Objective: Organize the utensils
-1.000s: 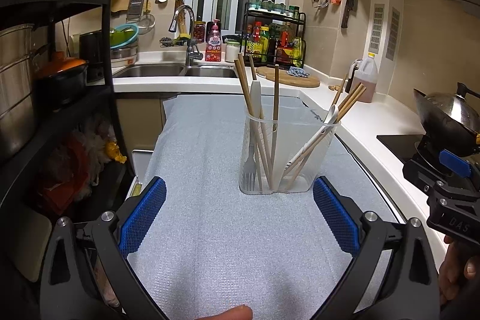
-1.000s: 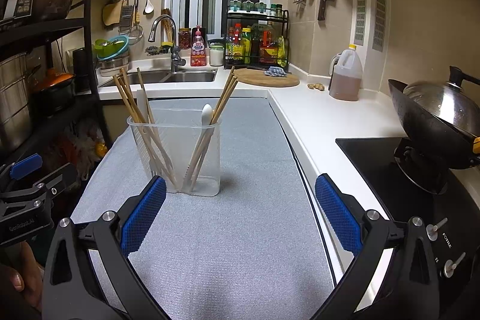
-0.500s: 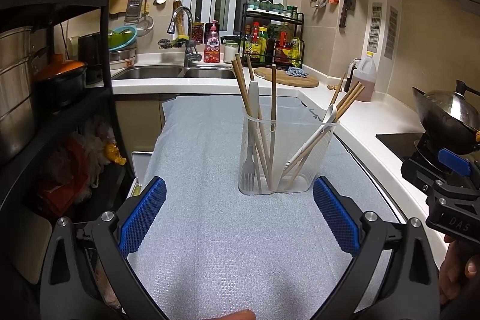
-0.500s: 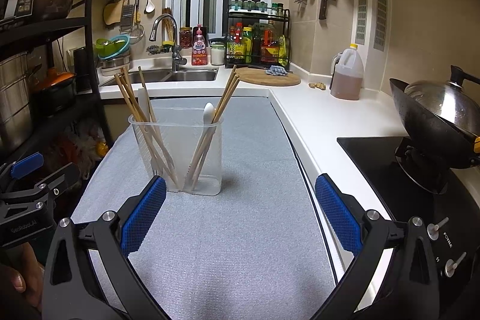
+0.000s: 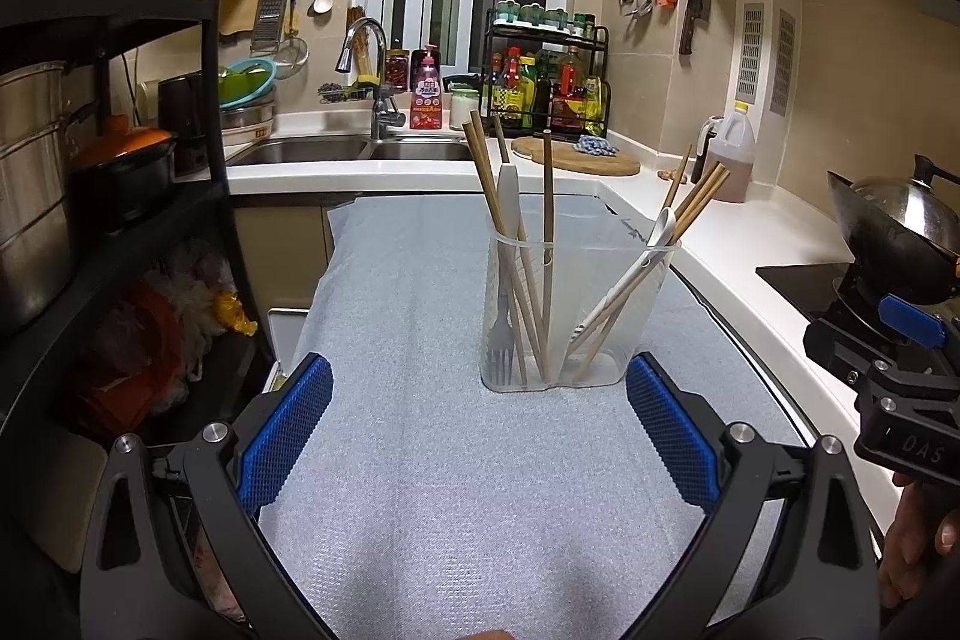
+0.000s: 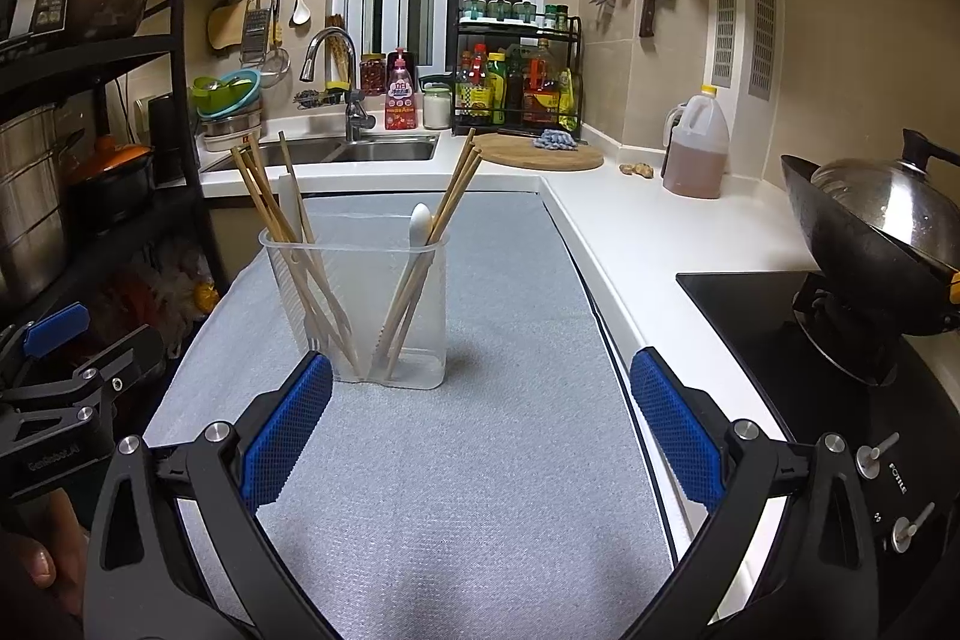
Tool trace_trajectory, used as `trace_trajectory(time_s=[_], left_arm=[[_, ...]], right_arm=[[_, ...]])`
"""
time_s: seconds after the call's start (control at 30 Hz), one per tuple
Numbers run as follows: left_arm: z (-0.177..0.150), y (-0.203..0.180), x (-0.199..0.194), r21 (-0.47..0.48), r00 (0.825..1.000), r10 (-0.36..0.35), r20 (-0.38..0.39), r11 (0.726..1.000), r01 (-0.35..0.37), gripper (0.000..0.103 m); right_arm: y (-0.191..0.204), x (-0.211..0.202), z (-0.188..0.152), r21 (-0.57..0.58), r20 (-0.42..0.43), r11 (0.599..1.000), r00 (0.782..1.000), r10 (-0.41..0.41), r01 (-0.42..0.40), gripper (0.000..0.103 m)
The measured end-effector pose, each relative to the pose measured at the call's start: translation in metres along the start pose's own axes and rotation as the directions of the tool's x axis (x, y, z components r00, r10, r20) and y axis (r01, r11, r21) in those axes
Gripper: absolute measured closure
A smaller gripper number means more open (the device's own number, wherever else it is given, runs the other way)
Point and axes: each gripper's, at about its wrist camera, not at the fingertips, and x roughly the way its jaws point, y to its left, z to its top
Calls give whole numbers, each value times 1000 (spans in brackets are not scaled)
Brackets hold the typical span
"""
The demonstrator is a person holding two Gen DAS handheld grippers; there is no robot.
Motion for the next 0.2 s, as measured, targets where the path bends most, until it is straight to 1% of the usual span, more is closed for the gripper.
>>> trace_trajectory(time_s=[0.2], left_arm=[[-1, 1, 2, -8, 1000, -9, -17, 1000, 9, 8]], right_arm=[[0, 0, 0, -1, 0, 1000, 1000, -1, 1, 5]])
